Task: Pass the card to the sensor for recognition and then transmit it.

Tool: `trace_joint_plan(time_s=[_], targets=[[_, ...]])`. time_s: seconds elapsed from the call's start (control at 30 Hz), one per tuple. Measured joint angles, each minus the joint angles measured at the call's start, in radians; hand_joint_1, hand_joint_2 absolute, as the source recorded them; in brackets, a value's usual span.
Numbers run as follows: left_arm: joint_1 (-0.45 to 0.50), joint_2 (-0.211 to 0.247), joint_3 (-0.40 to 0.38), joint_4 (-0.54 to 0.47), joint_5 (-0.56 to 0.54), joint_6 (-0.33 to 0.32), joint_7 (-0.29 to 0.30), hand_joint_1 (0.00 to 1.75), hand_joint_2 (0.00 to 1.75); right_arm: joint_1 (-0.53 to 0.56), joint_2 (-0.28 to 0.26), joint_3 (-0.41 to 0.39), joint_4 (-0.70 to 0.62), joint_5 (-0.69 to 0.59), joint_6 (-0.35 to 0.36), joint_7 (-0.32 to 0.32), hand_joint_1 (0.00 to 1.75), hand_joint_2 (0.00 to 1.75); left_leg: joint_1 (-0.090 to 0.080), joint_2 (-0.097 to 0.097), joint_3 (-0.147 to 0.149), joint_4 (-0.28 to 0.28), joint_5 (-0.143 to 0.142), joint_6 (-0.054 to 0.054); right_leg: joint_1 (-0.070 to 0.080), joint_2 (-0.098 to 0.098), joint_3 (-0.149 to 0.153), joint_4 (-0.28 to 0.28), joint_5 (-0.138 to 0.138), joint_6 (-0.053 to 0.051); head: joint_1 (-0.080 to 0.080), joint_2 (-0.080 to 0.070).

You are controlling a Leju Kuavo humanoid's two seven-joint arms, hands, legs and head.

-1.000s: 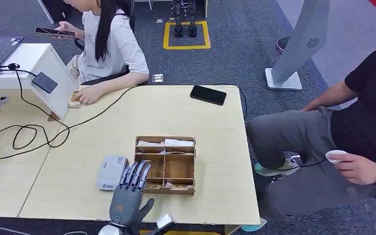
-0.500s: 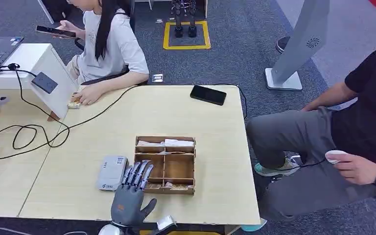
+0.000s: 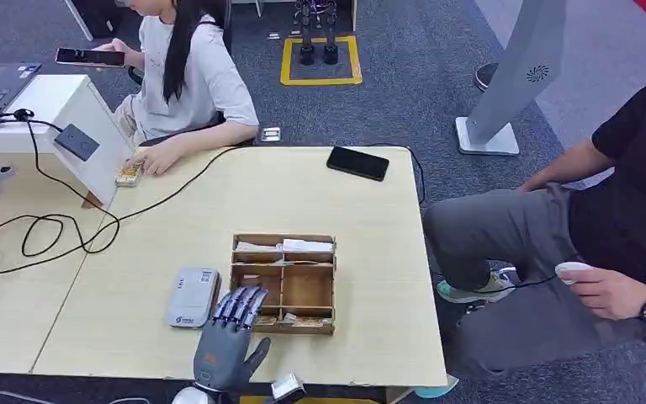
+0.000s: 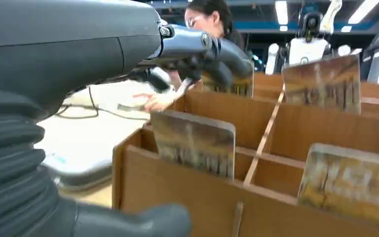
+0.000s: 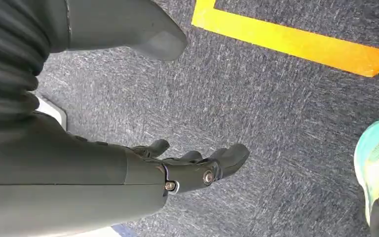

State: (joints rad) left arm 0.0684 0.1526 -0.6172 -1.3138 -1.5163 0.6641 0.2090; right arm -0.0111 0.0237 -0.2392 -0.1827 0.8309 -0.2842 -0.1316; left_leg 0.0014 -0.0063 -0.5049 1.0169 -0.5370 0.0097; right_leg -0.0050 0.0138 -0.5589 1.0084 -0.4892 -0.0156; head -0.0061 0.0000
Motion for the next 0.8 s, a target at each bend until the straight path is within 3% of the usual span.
trace_joint_plan(time_s=[0.27, 0.8], targets=[[-0.013, -0.007, 0.0, 0.016, 0.027, 0.0, -0.004, 1.75, 1.75, -0.001, 0.0, 0.0, 0.0, 0.008, 0.001, 0.0, 0.0, 1.75, 0.0, 0.0, 0.0, 0.0, 0.0, 0.0, 0.0, 0.0, 0.001, 0.0, 0.0, 0.0, 0.0, 0.0], [-0.009, -0.017, 0.042, -0.002, 0.11, 0.0, -0.1, 1.75, 1.75, -0.001, 0.005, -0.008, 0.0, 0.026, 0.001, -0.002, 0.0, 1.75, 0.0, 0.0, 0.001, 0.0, 0.0, 0.0, 0.0, 0.0, 0.001, 0.0, 0.0, 0.0, 0.0, 0.0]])
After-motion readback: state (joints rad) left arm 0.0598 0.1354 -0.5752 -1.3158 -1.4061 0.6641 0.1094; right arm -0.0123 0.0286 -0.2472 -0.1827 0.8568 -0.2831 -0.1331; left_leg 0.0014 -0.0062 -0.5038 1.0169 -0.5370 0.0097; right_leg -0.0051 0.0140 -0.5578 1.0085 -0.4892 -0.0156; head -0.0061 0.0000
